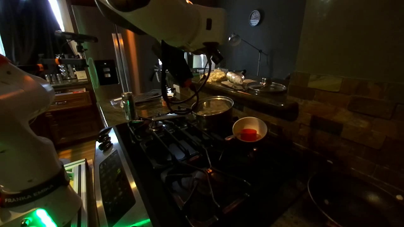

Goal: Use the spoon to mix the objects inside of the pot

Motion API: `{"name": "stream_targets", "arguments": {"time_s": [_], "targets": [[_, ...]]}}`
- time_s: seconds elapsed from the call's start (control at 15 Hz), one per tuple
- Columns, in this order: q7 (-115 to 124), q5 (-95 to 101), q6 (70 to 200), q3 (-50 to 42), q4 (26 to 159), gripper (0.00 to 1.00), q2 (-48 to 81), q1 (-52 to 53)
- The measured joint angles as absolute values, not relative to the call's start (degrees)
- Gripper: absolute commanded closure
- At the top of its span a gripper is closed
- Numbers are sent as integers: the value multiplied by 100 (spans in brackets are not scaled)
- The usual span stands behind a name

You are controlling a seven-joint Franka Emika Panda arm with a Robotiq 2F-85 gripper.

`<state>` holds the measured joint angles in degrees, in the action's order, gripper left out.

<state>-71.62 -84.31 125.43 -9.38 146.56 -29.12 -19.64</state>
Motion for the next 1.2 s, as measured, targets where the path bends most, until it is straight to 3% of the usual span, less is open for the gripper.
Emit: {"name": "stream_targets", "arguments": {"time_s": [0.73,1.2], "targets": [[-8789,-8883,12944,-479,14866,99,-3065,-1371],[-10284,-9392,13889,-273,14708,99,-2336,-1263]]}}
